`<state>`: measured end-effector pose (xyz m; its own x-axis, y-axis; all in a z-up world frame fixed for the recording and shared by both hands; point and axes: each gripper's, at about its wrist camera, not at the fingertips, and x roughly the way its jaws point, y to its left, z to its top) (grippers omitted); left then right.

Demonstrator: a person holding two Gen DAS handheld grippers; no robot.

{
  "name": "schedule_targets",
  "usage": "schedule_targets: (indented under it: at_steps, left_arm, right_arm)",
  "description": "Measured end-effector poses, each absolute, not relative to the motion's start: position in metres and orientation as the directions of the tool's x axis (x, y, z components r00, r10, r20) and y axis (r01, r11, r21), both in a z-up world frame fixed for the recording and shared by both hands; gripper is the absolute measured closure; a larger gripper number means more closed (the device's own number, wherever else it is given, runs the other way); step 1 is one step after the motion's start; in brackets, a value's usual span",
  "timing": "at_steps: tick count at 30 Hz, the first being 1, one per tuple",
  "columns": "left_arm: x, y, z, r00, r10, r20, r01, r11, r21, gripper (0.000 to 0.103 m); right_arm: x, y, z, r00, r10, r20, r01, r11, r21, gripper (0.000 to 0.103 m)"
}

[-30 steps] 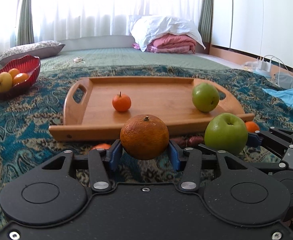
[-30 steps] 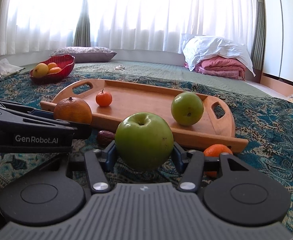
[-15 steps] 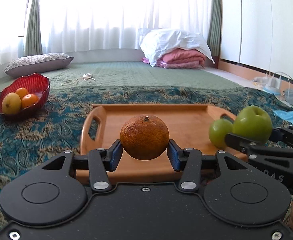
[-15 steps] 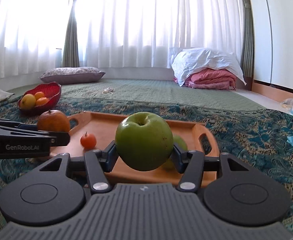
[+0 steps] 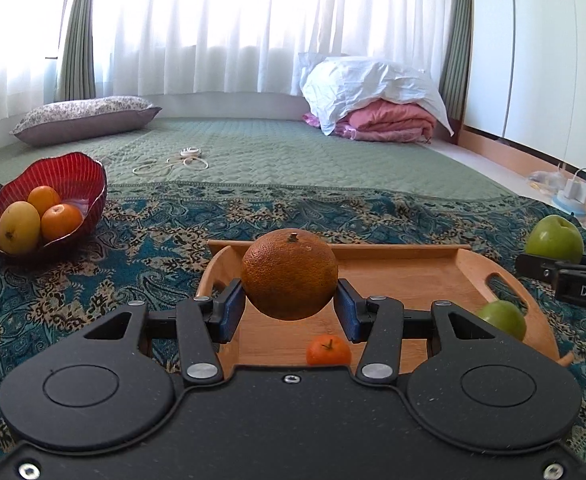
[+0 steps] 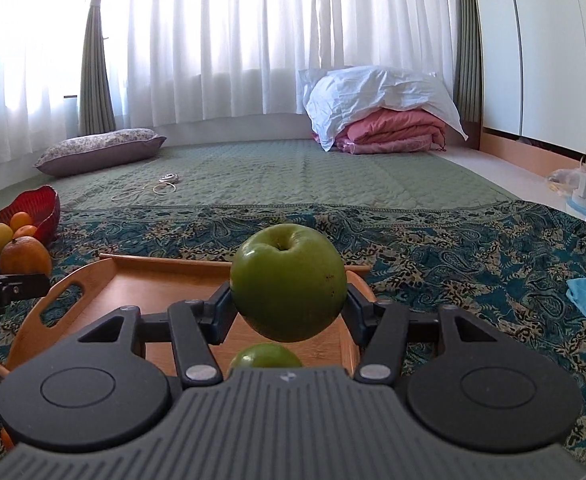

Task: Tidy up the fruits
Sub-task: 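Lift and carry the orange over the tray with the left tool while the right tool carries the apple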

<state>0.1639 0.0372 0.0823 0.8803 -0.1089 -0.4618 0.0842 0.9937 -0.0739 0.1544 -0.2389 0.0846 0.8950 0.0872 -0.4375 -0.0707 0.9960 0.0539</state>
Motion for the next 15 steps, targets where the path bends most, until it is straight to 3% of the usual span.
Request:
schedule_targets:
  at_steps: [15]
  left_arm:
    - [0.215, 0.05, 0.048, 0.813, -0.099, -0.573, 0.05, 0.994, -0.102, 0.057]
  right_arm:
    - [0.21, -0.259, 0.056, 0.821, 0.11, -0.561, -0.029, 0.988, 0.152, 0.044]
